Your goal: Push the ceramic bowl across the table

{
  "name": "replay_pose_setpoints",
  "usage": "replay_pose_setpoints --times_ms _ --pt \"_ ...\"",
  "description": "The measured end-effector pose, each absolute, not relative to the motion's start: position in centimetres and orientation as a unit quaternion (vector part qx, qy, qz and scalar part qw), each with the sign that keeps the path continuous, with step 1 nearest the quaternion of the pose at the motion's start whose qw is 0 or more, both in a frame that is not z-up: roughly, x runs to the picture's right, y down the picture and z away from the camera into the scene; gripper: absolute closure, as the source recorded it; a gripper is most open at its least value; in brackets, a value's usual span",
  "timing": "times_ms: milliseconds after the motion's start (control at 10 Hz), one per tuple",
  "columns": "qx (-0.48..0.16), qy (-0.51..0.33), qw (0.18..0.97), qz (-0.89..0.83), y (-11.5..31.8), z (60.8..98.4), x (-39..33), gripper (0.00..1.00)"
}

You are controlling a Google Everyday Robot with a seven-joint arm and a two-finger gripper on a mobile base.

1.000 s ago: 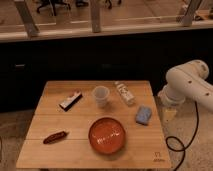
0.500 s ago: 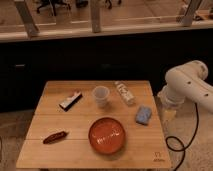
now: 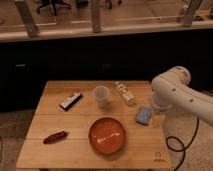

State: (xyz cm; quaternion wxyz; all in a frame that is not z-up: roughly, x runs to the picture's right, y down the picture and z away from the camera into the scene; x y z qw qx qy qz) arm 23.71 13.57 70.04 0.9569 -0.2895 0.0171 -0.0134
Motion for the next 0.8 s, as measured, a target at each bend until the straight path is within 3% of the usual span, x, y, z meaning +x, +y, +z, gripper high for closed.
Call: replay_pose_setpoints --times_ms 800 --pt "-0.301 0.001 0.952 -0.050 16.7 71.7 20.1 0.20"
